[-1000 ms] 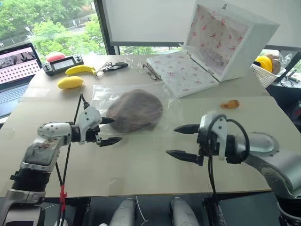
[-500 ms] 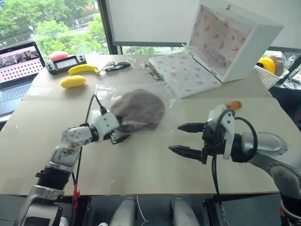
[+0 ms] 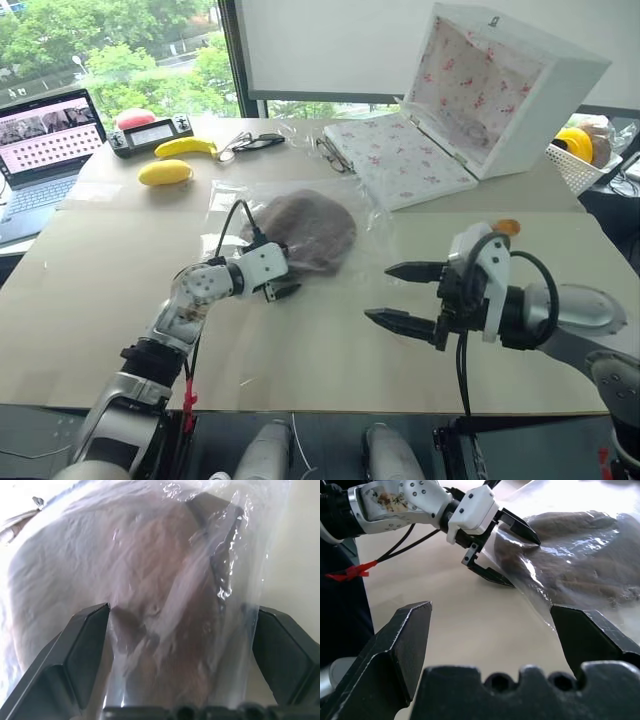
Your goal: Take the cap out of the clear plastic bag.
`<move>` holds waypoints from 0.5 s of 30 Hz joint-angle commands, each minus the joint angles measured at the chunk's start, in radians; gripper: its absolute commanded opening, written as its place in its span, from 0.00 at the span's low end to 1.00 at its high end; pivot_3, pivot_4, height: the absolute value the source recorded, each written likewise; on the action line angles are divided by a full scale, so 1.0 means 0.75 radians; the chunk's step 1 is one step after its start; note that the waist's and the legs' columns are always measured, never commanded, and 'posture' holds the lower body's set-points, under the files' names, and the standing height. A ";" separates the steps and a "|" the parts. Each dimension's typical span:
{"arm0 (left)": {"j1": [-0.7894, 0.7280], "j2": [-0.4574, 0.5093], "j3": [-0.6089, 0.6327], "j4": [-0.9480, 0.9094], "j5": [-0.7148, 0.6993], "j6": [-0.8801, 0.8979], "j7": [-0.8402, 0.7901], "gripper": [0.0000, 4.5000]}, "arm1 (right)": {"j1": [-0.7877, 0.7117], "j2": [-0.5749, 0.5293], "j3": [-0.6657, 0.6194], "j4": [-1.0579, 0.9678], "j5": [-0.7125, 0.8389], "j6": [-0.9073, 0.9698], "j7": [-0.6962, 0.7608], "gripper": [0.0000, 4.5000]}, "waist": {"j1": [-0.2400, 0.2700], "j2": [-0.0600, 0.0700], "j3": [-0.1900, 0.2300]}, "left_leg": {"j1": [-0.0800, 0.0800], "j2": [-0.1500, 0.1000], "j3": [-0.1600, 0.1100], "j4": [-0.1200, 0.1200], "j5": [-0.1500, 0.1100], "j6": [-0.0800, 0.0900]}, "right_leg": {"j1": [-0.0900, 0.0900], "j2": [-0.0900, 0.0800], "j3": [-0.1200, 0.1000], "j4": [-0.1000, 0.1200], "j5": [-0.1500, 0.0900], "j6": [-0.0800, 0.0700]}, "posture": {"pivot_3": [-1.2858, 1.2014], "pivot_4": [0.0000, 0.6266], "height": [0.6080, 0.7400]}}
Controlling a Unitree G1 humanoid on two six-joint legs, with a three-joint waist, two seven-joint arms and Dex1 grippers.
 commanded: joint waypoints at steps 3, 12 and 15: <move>-0.061 -0.020 -0.101 0.190 0.241 -0.018 0.224 1.00 | -0.010 0.000 -0.059 -0.057 0.076 -0.010 -0.055 0.99 | 0.011 -0.001 -0.002 | 0.005 0.000 0.000 0.000 0.000 0.000 | 0.005 0.000 0.000 -0.001 0.001 0.001 | 0.52 0.24 1.00; -0.112 -0.026 -0.130 0.335 0.269 -0.106 0.290 0.55 | -0.005 -0.011 -0.057 -0.066 0.118 -0.020 -0.103 1.00 | -0.008 -0.001 -0.011 | 0.006 0.002 0.001 0.000 0.000 0.001 | 0.006 0.000 0.000 0.000 0.001 0.003 | 0.52 0.24 1.00; -0.118 -0.030 -0.130 0.354 0.268 -0.114 0.290 0.33 | -0.004 -0.012 -0.055 -0.065 0.120 -0.024 -0.111 1.00 | -0.020 -0.001 -0.011 | 0.006 0.002 0.001 0.000 0.000 0.001 | 0.005 0.000 0.000 0.000 0.001 0.003 | 0.52 0.24 1.00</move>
